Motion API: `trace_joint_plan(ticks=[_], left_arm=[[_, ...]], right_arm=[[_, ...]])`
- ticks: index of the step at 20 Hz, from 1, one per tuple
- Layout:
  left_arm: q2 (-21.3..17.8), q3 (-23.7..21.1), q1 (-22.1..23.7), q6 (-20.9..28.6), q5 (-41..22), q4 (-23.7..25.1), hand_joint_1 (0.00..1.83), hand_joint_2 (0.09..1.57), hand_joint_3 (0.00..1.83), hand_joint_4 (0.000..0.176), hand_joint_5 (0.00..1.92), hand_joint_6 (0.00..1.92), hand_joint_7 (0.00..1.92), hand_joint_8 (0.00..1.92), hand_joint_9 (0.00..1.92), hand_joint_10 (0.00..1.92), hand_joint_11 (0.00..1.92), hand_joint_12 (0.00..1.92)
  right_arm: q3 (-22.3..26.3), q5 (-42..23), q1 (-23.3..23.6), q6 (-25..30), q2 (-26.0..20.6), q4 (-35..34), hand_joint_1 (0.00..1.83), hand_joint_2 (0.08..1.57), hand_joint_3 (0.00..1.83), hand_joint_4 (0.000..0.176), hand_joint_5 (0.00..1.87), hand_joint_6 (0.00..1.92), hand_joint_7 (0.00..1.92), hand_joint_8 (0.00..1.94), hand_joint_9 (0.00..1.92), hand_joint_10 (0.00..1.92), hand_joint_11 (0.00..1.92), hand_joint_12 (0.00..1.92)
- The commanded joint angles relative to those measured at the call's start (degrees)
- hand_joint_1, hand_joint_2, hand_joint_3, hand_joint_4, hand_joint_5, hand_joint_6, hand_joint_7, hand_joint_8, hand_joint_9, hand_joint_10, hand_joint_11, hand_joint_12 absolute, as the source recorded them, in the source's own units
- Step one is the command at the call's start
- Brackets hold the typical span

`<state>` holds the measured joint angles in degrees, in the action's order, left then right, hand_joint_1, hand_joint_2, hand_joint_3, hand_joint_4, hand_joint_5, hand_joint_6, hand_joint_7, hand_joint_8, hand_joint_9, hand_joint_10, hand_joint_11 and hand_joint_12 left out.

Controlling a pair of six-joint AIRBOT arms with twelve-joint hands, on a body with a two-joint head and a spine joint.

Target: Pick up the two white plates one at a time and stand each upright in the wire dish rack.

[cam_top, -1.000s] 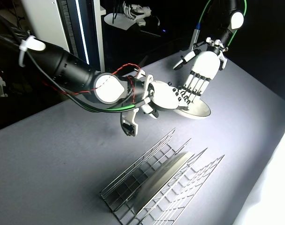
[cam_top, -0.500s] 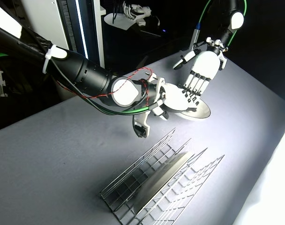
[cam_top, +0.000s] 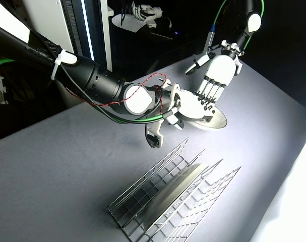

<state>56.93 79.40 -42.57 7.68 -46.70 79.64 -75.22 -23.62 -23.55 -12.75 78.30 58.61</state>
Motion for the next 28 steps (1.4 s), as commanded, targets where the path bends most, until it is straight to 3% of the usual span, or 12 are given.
trace_joint_plan(ticks=[1,2,3,5,6,12,19,21,22,23,25,28], left_arm=[[0.6,0.3,-0.8,1.1,-1.3,1.1,0.0,1.12,0.0,0.0,0.02,0.01,0.03,0.01,0.03,0.01,0.01,0.01],[0.7,0.5,-1.1,1.2,-1.3,1.1,0.0,1.13,0.0,0.0,0.02,0.01,0.03,0.01,0.02,0.01,0.0,0.0],[0.7,0.6,-1.2,1.2,-1.3,1.1,0.0,1.13,0.0,0.0,0.02,0.01,0.03,0.01,0.02,0.01,0.0,0.0],[0.7,0.6,-1.2,1.3,-1.4,1.1,0.0,1.12,0.0,0.0,0.02,0.0,0.03,0.01,0.03,0.01,0.0,0.0],[0.8,0.6,-1.2,1.4,-1.4,1.1,0.0,1.13,0.0,0.0,0.03,0.01,0.04,0.01,0.03,0.01,0.0,0.0],[0.8,0.7,-1.3,1.5,-1.5,1.1,0.0,1.13,0.0,0.0,0.02,0.01,0.03,0.01,0.02,0.01,0.0,0.0],[1.0,1.3,-2.7,1.5,-1.5,0.5,0.0,1.13,0.0,0.0,0.01,0.0,0.01,0.0,0.0,0.0,0.0,0.0],[1.0,1.5,-2.2,1.6,-1.6,0.5,0.0,1.12,0.0,0.0,0.0,0.0,0.0,0.0,0.0,0.0,0.0,0.0],[1.0,1.6,-1.9,1.6,-1.7,0.5,0.0,1.13,0.0,0.0,0.02,0.01,0.02,0.01,0.02,0.01,0.0,0.0],[1.0,1.7,-1.6,1.8,-1.7,0.5,0.0,1.12,0.0,0.0,0.01,0.0,0.01,0.0,0.0,0.0,0.0,0.0],[1.0,1.9,-1.2,2.0,-1.8,0.5,0.0,1.13,0.0,0.0,0.0,0.0,0.0,0.0,0.0,0.0,0.0,0.0],[0.8,2.6,0.3,2.6,-2.0,0.6,0.0,1.12,0.0,0.0,0.01,0.01,0.02,0.01,0.02,0.01,0.0,0.0]], right_arm=[[0.0,-3.8,0.0,-0.2,-0.2,-1.4,1.7,1.14,0.0,0.0,0.82,0.07,0.83,0.03,0.65,1.05,0.58,1.61],[0.0,-3.8,0.0,-0.2,-0.2,-1.4,1.52,1.17,0.0,0.0,0.77,1.05,0.8,0.84,0.69,1.27,0.74,1.65],[0.0,-3.8,-0.1,-0.2,-0.2,-1.4,1.49,1.17,0.0,0.0,0.79,1.19,0.84,0.95,0.75,1.25,0.79,1.63],[0.0,-3.8,-0.1,-0.2,-0.2,-1.4,1.5,1.06,0.0,0.0,0.99,0.9,1.16,0.51,1.0,0.91,0.91,1.42],[0.0,-3.8,-0.1,-0.2,-0.2,-1.4,1.5,1.05,0.0,0.0,0.99,0.89,1.18,0.49,1.02,0.86,0.94,1.39],[0.0,-3.8,-0.3,-0.2,-0.2,-1.4,1.49,1.08,0.0,0.0,0.96,0.98,1.05,0.72,0.96,0.94,0.9,1.43],[0.0,-3.8,-0.4,-0.3,-0.4,-1.4,1.49,1.08,0.0,0.0,0.94,1.01,1.07,0.68,0.94,0.97,0.89,1.44],[0.0,-4.0,-0.4,-0.3,-0.6,-1.4,1.48,1.14,0.0,0.0,0.82,1.17,0.89,0.98,0.82,1.18,0.78,1.6],[0.0,-4.3,-0.4,-0.3,-0.8,-1.4,1.44,1.09,0.0,0.0,0.66,0.59,0.73,0.46,0.67,0.65,0.5,1.26],[0.0,-4.5,-0.3,-0.3,-1.2,-1.4,1.47,1.05,0.0,0.0,0.62,0.27,0.69,0.16,0.62,0.34,0.21,1.23],[0.1,-5.3,0.0,-0.3,-1.8,-1.4,1.49,0.97,0.0,0.0,0.55,0.03,0.58,0.01,0.56,0.08,0.11,1.17],[1.0,-5.9,0.2,-0.3,-3.2,-1.4,1.47,0.97,0.0,0.0,0.35,0.0,0.38,0.0,0.41,0.0,0.0,1.2]])
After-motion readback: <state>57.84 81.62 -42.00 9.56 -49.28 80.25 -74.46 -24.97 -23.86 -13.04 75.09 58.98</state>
